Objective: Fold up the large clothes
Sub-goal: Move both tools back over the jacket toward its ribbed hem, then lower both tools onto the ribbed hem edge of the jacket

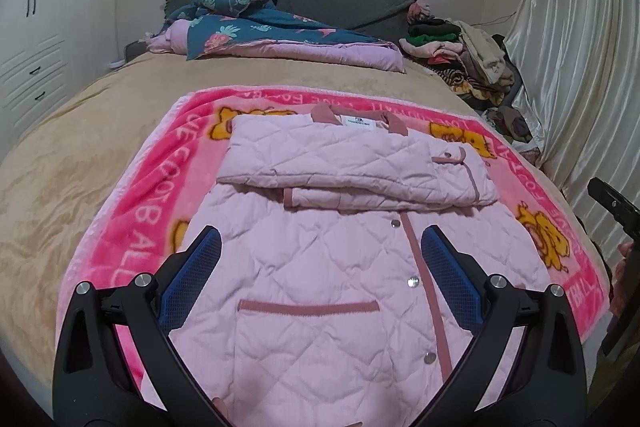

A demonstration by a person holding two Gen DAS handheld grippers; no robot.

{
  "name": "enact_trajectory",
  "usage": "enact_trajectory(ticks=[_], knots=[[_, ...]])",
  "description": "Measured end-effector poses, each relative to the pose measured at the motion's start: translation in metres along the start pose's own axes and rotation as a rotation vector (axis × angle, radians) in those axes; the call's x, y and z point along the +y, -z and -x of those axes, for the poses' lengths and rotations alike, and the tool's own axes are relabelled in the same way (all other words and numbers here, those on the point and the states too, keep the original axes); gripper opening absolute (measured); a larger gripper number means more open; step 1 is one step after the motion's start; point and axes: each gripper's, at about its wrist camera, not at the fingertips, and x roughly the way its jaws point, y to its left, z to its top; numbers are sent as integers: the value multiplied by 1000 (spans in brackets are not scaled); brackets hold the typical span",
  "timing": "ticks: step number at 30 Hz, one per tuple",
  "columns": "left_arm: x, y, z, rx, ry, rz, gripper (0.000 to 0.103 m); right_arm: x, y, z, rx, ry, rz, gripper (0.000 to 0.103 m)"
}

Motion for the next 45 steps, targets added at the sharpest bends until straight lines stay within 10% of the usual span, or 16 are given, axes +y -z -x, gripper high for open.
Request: enact_trajectory(ticks=[45], knots=[[81,95,-2,172,-180,105,94,-44,123,-14,315,59,1,99]])
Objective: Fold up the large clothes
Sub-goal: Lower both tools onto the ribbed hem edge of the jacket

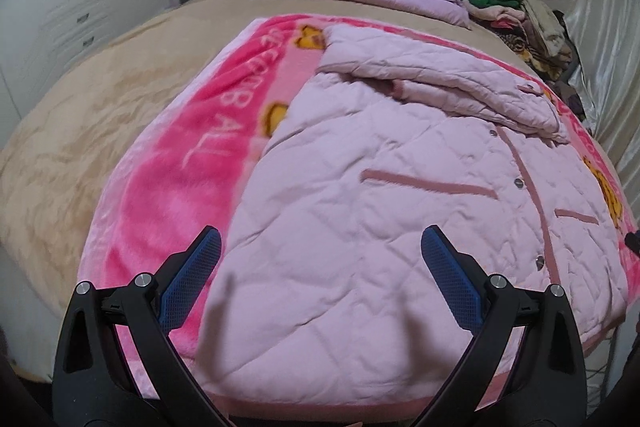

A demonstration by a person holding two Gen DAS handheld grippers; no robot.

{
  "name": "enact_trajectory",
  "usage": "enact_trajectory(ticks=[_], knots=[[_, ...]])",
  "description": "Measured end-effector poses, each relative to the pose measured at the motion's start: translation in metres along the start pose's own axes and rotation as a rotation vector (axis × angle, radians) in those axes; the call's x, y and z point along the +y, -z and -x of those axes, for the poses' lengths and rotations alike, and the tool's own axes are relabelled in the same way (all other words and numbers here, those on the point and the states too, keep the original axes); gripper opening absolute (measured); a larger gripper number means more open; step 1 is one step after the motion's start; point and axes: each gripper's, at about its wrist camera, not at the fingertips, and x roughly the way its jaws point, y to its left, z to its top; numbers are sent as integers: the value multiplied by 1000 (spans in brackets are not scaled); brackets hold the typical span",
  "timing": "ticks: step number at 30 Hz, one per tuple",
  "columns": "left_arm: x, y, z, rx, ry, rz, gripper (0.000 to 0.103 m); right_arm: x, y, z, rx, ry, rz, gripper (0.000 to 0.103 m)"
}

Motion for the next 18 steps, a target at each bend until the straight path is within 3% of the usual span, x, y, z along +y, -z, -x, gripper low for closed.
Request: enact_trajectory(ticks=[8,13,18], knots=[[33,18,-13,88,10,74,94,-6,5,0,8,5,1,99],[49,26,-17,133,115,149,93,-10,14,-2,30,15,-5,99],[48,30,-24,173,159,160,93,-16,29,-5,65,14,-13,99]])
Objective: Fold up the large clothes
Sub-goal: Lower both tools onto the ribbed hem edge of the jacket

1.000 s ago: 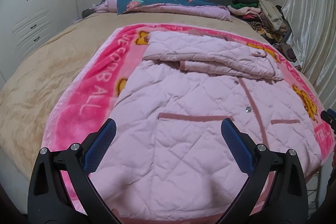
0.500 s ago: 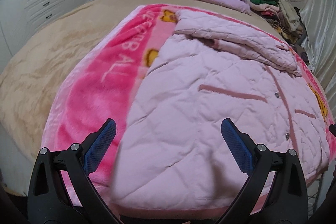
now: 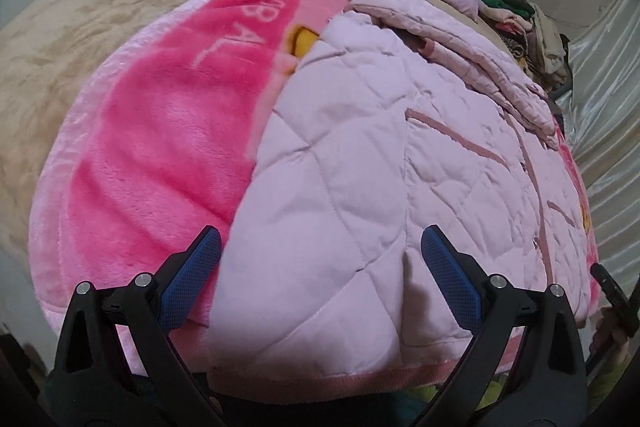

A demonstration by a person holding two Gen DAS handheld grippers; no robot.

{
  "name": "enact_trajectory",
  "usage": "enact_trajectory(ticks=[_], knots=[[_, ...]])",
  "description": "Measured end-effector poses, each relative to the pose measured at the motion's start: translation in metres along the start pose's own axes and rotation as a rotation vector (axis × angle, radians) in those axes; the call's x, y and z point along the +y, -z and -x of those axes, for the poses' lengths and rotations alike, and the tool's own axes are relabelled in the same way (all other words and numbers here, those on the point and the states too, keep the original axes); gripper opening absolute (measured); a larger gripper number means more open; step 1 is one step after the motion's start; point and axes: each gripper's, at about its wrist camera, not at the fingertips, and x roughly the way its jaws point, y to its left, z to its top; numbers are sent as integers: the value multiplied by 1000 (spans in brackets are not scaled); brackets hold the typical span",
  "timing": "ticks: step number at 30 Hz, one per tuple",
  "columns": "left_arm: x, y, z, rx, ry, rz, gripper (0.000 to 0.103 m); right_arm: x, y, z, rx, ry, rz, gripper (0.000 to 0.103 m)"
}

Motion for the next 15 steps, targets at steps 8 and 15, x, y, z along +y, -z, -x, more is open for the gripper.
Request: enact_trajectory(ticks=[8,15], knots=[[-7,-2,-8,30,3,-40,93,-14,27,-1,61,-3,-23,99],[-8,0,-8,34,-10,-45,92,-34,54,-7,126,-72,-97,99]])
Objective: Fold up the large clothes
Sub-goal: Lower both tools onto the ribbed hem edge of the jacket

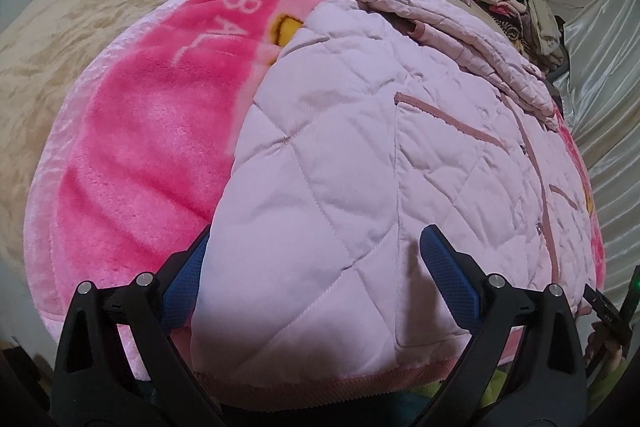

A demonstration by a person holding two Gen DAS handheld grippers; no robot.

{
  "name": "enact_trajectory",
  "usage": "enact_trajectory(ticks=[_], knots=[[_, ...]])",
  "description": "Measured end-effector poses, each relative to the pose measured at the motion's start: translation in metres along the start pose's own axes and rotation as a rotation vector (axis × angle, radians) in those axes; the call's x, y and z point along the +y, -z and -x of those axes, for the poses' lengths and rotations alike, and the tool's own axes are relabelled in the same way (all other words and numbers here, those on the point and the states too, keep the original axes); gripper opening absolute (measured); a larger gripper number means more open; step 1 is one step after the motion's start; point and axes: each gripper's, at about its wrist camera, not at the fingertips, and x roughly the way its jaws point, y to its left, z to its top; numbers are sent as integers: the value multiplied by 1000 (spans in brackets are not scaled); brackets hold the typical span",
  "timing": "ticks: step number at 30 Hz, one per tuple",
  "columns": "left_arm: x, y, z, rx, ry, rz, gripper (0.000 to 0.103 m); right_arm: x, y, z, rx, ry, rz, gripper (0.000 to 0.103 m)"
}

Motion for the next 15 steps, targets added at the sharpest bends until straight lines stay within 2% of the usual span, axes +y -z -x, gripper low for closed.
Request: enact_trajectory(ticks=[4,7,9,10,12,13,15], knots=[[-7,5,0,11,-25,-21,92,-9,9,-6,29,-84,-61,99],[-13,10,1,14,-37,-55,92,-7,11,-5,25,-102,-47,96],[-14,11,1,15,-40,-59,92,-5,14,-2,24,-146,-38,79],[-14,11,1,15,-40,-56,92,-4,15,0,20,-159,-32,76],[-15,12,1,15,-52,-56,92,0,15,6,-7,-172,-8,57],[-18,13,1,17,-65,-67,92,2,16,9,-21,-176,6,51],[-22,15,1,21,-81,-94,92,10,15,19,-63,-175,56,31]])
